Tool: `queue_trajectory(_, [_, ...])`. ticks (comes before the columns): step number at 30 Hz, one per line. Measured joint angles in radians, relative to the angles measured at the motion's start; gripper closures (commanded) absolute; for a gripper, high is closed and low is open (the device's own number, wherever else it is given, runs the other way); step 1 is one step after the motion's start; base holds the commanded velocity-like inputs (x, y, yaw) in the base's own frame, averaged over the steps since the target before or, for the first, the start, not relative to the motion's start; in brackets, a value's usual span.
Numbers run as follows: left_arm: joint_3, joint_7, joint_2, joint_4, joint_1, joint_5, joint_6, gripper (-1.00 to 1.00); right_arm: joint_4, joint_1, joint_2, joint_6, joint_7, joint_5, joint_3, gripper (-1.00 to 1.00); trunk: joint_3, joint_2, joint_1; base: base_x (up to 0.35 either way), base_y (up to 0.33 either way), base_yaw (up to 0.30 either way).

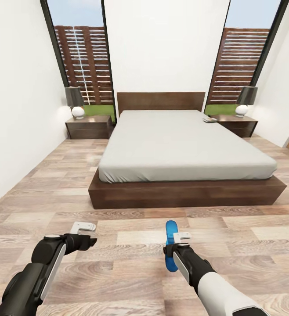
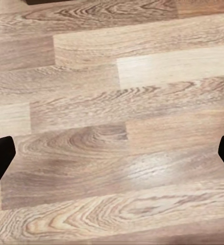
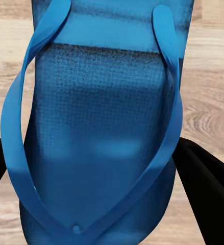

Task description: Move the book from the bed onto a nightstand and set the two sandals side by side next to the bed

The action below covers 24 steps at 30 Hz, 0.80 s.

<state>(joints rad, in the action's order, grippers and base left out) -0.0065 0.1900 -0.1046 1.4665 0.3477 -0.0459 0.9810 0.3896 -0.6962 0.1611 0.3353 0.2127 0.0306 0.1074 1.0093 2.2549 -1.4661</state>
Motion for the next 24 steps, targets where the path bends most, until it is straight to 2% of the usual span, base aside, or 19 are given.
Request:
queue_trajectory(16, [0.0, -0.003, 0.001, -0.018, 0.0, 0.001, -0.017, -1.0, 0.0, 0.0, -0.002, -0.002, 0.0, 0.0, 0.0, 1.0, -0.05, -0.112, 0.061, 0.0, 0.0, 0.0])
queue_trajectory(24, [0.003, -0.028, 0.003, -0.018, 0.0, 0.001, -0.018, -1.0, -0.001, 0.001, -0.001, -0.038, 0.0, 0.0, 0.0, 1.0, -0.075, -0.168, 0.092, 0.0, 0.0, 0.0])
